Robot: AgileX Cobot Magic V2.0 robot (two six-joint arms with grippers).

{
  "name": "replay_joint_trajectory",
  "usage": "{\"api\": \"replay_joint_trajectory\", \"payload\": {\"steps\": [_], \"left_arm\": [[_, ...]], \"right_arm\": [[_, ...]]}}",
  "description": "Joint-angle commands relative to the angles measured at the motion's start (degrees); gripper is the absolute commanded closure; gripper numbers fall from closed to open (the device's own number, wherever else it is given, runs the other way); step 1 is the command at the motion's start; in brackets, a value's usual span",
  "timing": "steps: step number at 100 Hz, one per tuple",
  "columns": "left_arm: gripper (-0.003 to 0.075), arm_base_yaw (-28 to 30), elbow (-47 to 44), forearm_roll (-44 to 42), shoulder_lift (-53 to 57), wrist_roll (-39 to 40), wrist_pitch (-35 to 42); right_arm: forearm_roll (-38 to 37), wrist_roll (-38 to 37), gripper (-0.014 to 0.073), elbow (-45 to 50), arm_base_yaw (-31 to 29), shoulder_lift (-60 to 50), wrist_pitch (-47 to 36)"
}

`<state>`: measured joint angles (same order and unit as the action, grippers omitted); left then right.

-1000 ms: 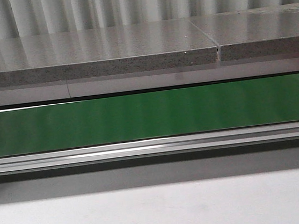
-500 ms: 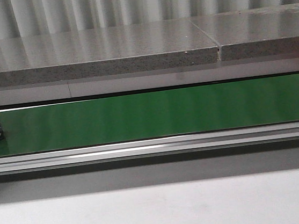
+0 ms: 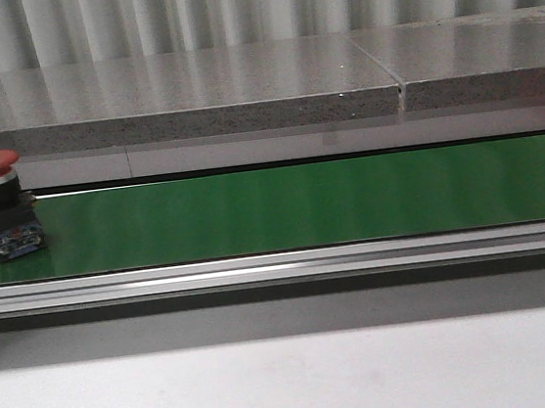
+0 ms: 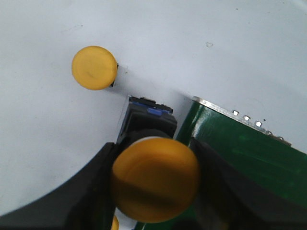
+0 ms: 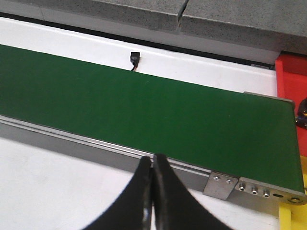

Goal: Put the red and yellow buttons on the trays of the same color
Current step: 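Lower the left gripper onto a yellow button and grasp it, then set the yellow button on the belt with the left gripper, release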

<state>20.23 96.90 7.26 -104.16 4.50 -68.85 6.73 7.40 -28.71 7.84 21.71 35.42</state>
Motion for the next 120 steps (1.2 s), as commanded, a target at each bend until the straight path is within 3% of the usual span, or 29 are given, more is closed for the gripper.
{"api": "replay_joint_trajectory", "payload": {"steps": [1,41,72,100,109,120], "left_arm": [[0.0555,-0.96,0.44,0.70,6.10,-1.48,0.18],[0.0555,-7.47,-13.16,0.93,16.20,-2.60,5.43],[0.0555,-8.45,-20.45,1.31,15.52,-2.60,11.13],[0.0545,-8.45,-20.70,1.31,10.89,-2.71,9.88],[0.0483,-8.45,-20.70,1.60,10.23,-3.06,10.15],[0.0291,-8.45,-20.38,3.63,10.33,-5.04,10.63]], "right_arm": [[0.03,0.66,0.0660,-1.41,0.10,0.31,-4.31],[0.03,0.66,0.0660,-1.41,0.10,0.31,-4.36],[0.03,0.66,0.0660,-1.41,0.10,0.31,-4.36],[0.03,0.66,0.0660,-1.41,0.10,0.31,-4.36],[0.03,0.66,0.0660,-1.41,0.10,0.31,-4.36],[0.03,0.66,0.0660,-1.41,0.10,0.31,-4.36]]}}
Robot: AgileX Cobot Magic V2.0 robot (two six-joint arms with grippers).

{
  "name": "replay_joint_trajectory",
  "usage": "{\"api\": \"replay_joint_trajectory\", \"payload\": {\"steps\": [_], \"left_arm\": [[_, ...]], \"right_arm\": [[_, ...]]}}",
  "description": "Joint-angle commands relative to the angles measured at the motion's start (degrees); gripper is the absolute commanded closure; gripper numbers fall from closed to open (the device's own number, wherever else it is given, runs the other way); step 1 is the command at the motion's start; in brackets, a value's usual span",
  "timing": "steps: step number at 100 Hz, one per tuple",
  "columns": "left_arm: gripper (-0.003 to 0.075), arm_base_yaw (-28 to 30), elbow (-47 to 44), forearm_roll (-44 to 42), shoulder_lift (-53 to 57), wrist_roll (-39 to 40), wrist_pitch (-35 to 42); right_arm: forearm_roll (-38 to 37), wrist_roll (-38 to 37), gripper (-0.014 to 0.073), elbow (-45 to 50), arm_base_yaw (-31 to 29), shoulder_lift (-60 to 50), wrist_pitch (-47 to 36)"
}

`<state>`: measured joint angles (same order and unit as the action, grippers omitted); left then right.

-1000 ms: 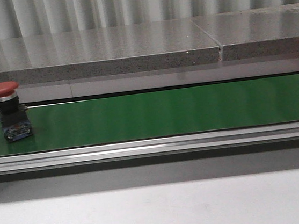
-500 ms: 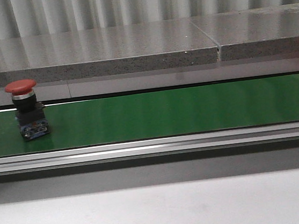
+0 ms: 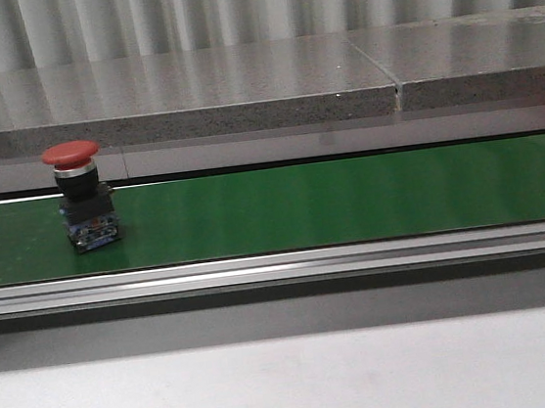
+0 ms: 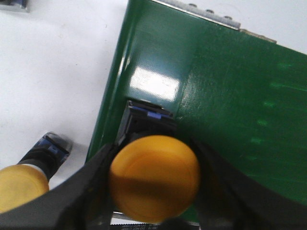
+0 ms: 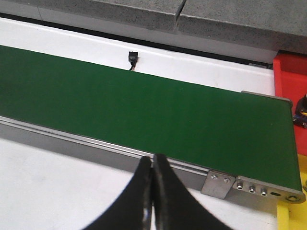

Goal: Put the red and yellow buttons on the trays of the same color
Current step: 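Set the yellow button on the belt with the left gripper, release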

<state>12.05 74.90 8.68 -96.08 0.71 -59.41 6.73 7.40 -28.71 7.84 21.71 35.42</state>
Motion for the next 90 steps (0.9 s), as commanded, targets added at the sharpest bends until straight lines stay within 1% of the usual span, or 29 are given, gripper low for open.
{"api": "replay_joint_trajectory", "payload": {"steps": [1,2,6,11,22,31,36,43,50,55,57,62,65,78,90], "left_arm": [[0.0278,-0.28,1.62,2.49,2.26,-1.38,1.45],[0.0251,-0.28,1.62,2.66,2.26,-1.68,1.54],[0.0185,-0.28,1.62,3.33,2.46,-2.09,2.05],[0.0143,-0.31,1.62,3.61,2.88,-2.09,2.71],[0.0148,-0.72,1.62,4.00,4.72,-3.63,4.13],[0.0176,-2.10,1.50,4.10,7.25,-6.32,5.36],[0.0205,-3.20,1.30,4.10,8.82,-7.41,6.57],[0.0283,-5.09,0.69,3.99,11.32,-7.98,8.55],[0.0417,-7.07,-0.03,3.99,13.87,-8.21,10.22],[0.0545,-8.49,-0.53,3.99,15.50,-9.01,11.00],[0.0577,-9.09,-0.70,3.99,16.16,-9.48,11.18],[0.0701,-10.43,-1.06,3.99,17.65,-10.10,11.58],[0.0740,-11.17,-1.34,3.99,18.43,-10.81,11.69],[0.0741,-14.43,-2.90,3.99,22.20,-11.15,13.21],[0.0741,-16.63,-6.14,3.99,26.30,-11.15,15.51]], "right_arm": [[0.03,0.66,0.0660,-1.41,0.10,0.31,-4.36],[0.03,0.66,0.0660,-1.41,0.10,0.31,-4.36],[0.03,0.66,0.0660,-1.41,0.10,0.31,-4.36],[0.03,0.66,0.0660,-1.41,0.10,0.31,-4.36],[0.03,0.66,0.0660,-1.41,0.10,0.31,-4.36],[0.03,0.66,0.0660,-1.41,0.10,0.31,-4.42],[0.03,0.66,0.0660,-1.41,0.10,0.31,-4.47],[0.03,0.66,0.0660,-1.41,0.10,0.31,-4.69],[0.03,0.66,0.0660,-1.41,0.10,0.31,-4.75],[0.03,0.66,0.0660,-1.41,0.10,0.31,-4.75],[0.03,0.66,0.0660,-1.41,0.10,0.31,-4.75],[0.03,0.66,0.0660,-1.41,0.10,0.31,-4.81],[0.03,0.66,0.0660,-1.41,0.10,0.31,-4.81],[0.03,0.66,0.0660,-1.41,0.10,0.31,-4.81],[0.03,0.66,0.0660,-1.41,0.10,0.31,-4.81]]}}
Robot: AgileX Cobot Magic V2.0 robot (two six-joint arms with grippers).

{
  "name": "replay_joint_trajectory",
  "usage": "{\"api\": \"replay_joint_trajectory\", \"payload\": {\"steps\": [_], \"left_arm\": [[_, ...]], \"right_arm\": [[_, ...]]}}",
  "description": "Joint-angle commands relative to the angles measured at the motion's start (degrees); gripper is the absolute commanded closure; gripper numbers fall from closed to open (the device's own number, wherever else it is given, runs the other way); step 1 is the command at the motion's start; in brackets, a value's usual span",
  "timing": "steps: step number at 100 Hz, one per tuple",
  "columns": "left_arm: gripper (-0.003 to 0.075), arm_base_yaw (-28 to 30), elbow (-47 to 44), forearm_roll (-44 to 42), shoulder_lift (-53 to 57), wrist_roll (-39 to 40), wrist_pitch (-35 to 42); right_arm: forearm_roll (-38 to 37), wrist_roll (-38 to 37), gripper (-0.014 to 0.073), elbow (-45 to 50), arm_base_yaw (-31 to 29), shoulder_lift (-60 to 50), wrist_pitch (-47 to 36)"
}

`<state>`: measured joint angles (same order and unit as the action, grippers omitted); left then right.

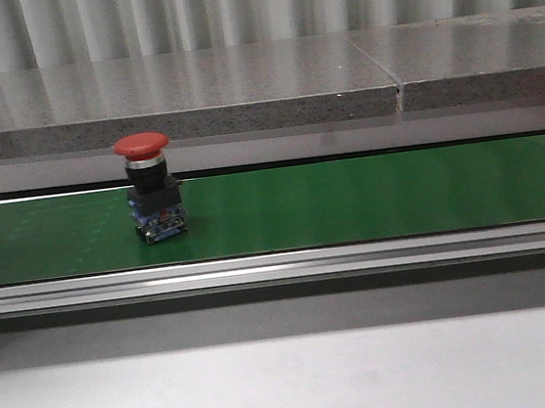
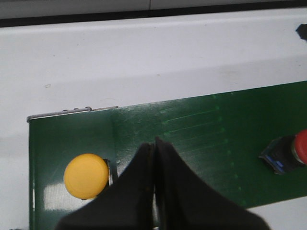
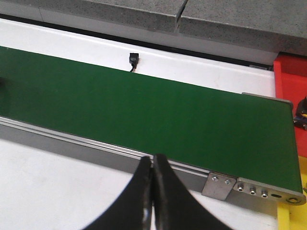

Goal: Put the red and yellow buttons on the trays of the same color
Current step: 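Set the yellow button on the belt with the left gripper, release, then lower the right gripper onto the red button at the belt end, close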

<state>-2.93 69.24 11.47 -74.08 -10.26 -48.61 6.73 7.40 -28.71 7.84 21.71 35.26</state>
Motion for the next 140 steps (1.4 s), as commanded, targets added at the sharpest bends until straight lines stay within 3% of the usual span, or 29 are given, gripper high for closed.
{"api": "replay_joint_trajectory", "payload": {"steps": [1,56,77,100,112,131,140], "left_arm": [[0.0741,-1.77,-0.68,1.21,4.57,-0.18,4.85],[0.0741,-5.98,-22.54,0.46,32.87,-0.44,10.11],[0.0741,-5.98,-26.52,0.56,39.72,-0.44,9.08],[0.0741,-5.98,-28.56,0.45,43.22,-0.44,9.08],[0.0741,-5.98,-28.56,0.45,43.22,-0.44,9.08],[0.0741,-5.98,-28.56,0.45,43.22,-0.44,9.08],[0.0741,-5.98,-28.56,0.45,43.22,-0.44,9.08]], "right_arm": [[0.03,0.66,0.0660,-1.41,0.10,0.31,-4.65],[0.03,0.61,0.0660,-2.15,0.10,1.37,-7.21],[0.23,0.61,0.0660,-9.22,1.22,11.02,-2.41],[0.23,0.61,0.0649,-20.99,7.17,24.80,0.80],[0.23,0.66,0.0507,-27.33,10.15,33.29,3.90],[0.39,0.66,0.0069,-35.68,13.98,45.13,6.21],[0.52,0.66,-0.0002,-39.84,15.32,50.47,9.31]]}}
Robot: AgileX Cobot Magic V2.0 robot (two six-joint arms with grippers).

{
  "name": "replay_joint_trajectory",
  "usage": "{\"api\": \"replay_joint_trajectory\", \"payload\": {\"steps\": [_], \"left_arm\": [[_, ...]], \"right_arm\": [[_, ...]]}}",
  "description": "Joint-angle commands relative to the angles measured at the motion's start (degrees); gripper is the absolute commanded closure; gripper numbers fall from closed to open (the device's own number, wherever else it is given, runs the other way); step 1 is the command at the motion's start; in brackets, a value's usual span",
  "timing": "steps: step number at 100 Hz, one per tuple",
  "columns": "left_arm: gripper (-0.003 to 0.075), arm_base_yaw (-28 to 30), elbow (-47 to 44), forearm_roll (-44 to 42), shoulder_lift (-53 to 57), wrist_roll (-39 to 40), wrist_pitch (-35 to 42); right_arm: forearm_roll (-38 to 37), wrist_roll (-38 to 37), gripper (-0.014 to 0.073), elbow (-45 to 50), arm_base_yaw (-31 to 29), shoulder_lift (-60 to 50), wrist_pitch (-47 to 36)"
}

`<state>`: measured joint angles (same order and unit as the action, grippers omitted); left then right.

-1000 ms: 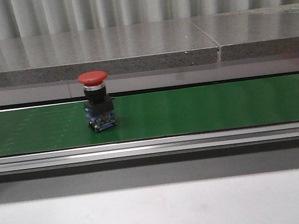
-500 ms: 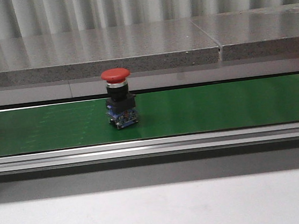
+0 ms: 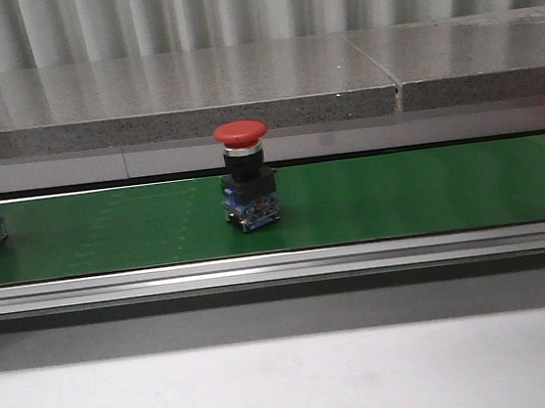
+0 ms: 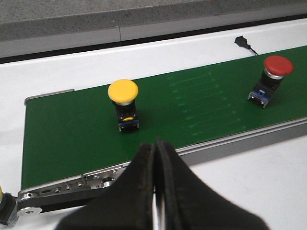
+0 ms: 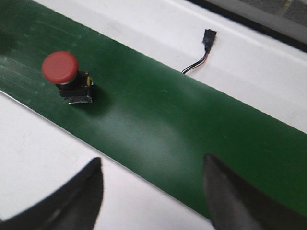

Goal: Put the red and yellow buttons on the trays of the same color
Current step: 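Lower the right gripper onto the red button at the belt end, close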

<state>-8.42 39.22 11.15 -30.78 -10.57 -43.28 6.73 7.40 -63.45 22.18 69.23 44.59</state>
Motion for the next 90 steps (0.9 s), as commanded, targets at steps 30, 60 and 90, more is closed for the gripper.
{"api": "replay_joint_trajectory", "payload": {"steps": [30,60,90], "left_arm": [[0.0741,-0.49,1.46,0.77,-0.08,-0.14,3.75],[0.0741,-0.49,1.46,0.77,-0.08,-0.14,3.75],[0.0741,-0.49,1.46,0.77,-0.08,-0.14,3.75]], "right_arm": [[2.36,0.66,0.0000,-18.20,4.83,18.13,12.25],[4.67,2.90,0.0000,-25.64,6.56,29.65,16.11],[4.98,4.59,0.0074,-26.32,6.50,33.50,13.28]]}}
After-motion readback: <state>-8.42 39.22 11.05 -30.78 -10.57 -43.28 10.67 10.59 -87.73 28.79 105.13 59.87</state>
